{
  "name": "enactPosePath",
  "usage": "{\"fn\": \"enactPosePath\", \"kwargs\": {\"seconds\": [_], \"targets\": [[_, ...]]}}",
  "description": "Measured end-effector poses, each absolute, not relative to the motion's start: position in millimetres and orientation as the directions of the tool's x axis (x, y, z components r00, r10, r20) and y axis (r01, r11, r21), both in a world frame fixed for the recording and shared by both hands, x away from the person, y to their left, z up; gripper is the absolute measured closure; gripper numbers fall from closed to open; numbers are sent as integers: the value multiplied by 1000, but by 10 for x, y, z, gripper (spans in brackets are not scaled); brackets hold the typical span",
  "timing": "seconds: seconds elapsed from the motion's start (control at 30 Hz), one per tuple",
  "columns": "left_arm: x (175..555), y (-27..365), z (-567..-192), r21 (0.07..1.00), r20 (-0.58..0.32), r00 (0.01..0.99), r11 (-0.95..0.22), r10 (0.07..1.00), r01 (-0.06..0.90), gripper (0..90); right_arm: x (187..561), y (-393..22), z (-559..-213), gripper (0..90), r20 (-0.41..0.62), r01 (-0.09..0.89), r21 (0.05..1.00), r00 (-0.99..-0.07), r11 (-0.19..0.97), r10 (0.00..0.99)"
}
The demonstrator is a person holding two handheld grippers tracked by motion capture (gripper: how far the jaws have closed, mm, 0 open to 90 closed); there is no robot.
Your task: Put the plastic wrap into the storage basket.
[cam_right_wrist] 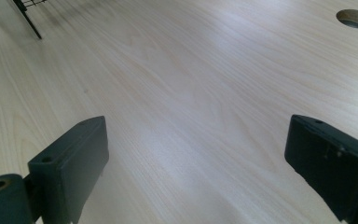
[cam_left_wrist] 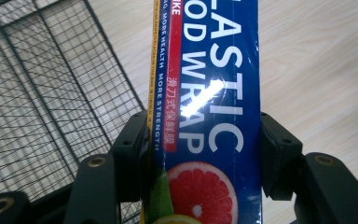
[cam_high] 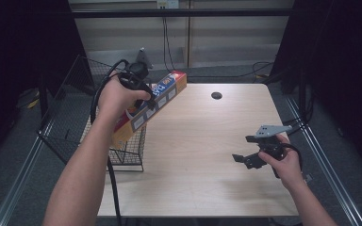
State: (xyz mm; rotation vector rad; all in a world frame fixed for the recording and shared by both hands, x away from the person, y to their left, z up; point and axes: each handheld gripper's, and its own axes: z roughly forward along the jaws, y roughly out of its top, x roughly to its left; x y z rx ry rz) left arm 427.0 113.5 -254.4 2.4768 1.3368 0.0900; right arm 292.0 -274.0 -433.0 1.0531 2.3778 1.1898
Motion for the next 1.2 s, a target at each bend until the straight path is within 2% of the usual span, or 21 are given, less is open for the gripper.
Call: {"fn": "enactPosePath", "kwargs": {"seconds": [1.2], "targets": [[4325,1570,-2384,323,-85,414,-368,906,872,449,2919,-2713,-4338,56,56,470,778,-712,416,700]]}}
